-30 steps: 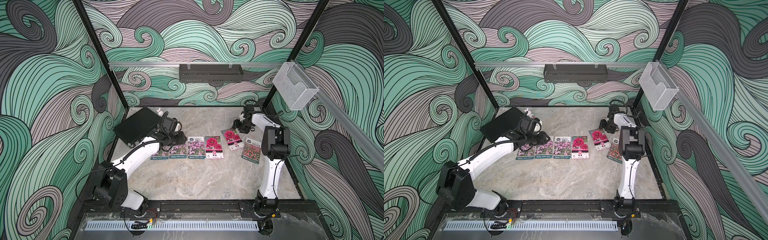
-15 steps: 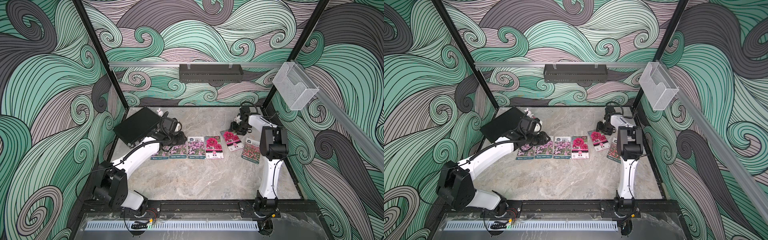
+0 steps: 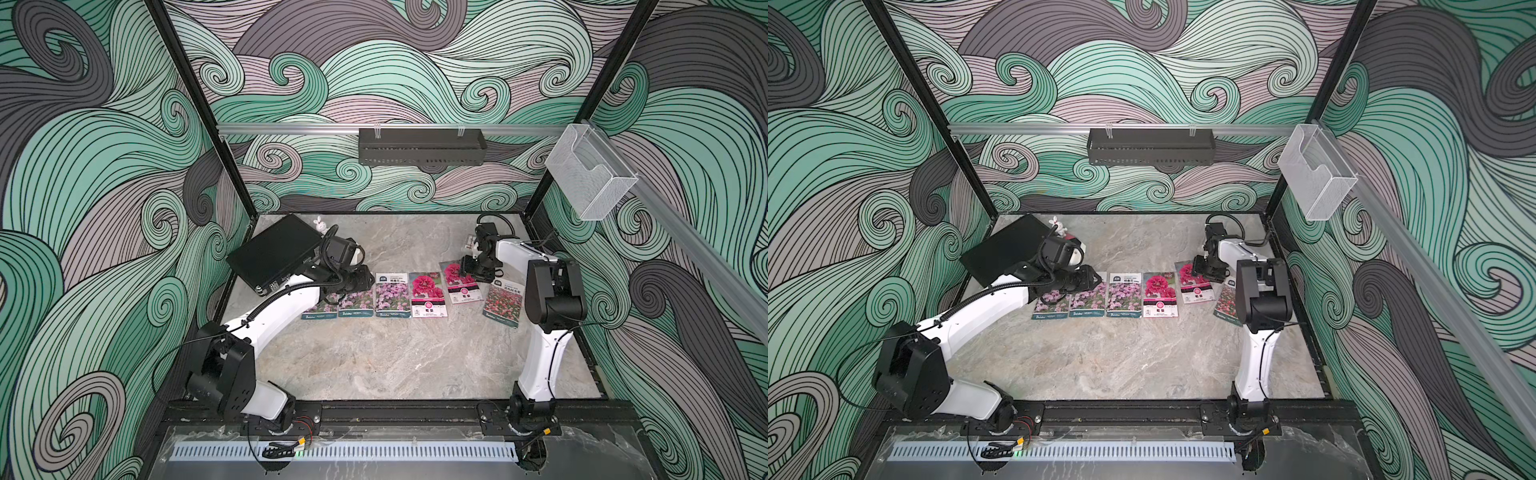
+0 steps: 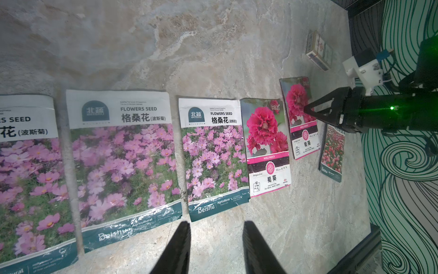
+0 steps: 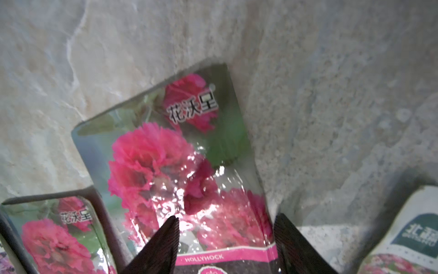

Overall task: Arrange the seed packets in a row
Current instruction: Adjust the seed packet at the center of the board, then move the seed packet to the center of the board.

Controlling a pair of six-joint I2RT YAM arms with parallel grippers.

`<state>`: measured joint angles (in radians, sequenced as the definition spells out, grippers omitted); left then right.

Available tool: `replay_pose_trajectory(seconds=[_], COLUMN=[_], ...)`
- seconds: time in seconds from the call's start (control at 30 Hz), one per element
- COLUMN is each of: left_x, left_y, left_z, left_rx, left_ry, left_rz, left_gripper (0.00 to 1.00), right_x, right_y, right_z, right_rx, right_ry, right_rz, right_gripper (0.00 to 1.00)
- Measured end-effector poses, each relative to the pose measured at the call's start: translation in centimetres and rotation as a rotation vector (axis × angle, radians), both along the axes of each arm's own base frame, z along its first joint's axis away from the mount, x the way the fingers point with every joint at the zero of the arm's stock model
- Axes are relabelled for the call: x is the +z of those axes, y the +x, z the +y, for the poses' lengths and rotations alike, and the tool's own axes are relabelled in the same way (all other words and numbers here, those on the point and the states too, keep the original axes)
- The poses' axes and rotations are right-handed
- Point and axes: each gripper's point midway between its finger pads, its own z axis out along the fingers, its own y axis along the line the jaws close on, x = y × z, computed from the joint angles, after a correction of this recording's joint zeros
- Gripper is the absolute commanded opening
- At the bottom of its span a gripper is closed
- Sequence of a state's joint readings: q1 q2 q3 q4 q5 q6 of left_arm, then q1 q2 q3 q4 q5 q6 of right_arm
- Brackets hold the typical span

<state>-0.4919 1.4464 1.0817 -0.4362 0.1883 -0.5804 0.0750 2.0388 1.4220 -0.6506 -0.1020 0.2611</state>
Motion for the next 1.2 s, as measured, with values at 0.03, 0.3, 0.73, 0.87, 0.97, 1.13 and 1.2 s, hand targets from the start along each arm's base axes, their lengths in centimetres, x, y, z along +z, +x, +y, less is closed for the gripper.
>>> replay_pose_trajectory(seconds=[0.03, 0.3, 0.73, 0.87, 0.97, 1.13, 1.2], left_x=[0.0, 0.1, -0.2, -0.2, -0.2, -0.5, -0.8], left_y=[0.0, 0.0, 0.0, 0.0, 0.0, 0.1, 0.1], left_z=[-0.1, -0.1, -0.1, -0.1, -0.1, -0.1, -0.1], left_rx=[-0.001, -0.002, -0.002, -0.001, -0.001, -0.001, -0.001], left_ry=[-0.001, -0.002, 0.002, 0.002, 0.003, 0.007, 0.01], left_rz=[-0.001, -0.003, 0.002, 0.001, 0.001, 0.01, 0.016], left_gripper=[0.38, 0.39, 0.38, 0.38, 0.38, 0.38, 0.39], right_x=[0.1, 4.1, 3.0, 1.9, 1.9, 1.5, 0.7], right_y=[-0.3, 1.6, 9.9, 10.6, 10.8, 10.4, 9.8], right_z=[-0.1, 0.1, 3.5, 4.0, 4.2, 4.6, 4.8], right_rx=[-0.002, -0.003, 0.066, 0.076, 0.079, 0.089, 0.093], right_ry=[-0.006, -0.002, 0.143, 0.165, 0.174, 0.184, 0.184], right_rz=[0.002, -0.074, -0.143, -0.129, -0.133, -0.12, -0.103], right_gripper=[0.65, 0.65, 0.66, 0.66, 0.66, 0.66, 0.66])
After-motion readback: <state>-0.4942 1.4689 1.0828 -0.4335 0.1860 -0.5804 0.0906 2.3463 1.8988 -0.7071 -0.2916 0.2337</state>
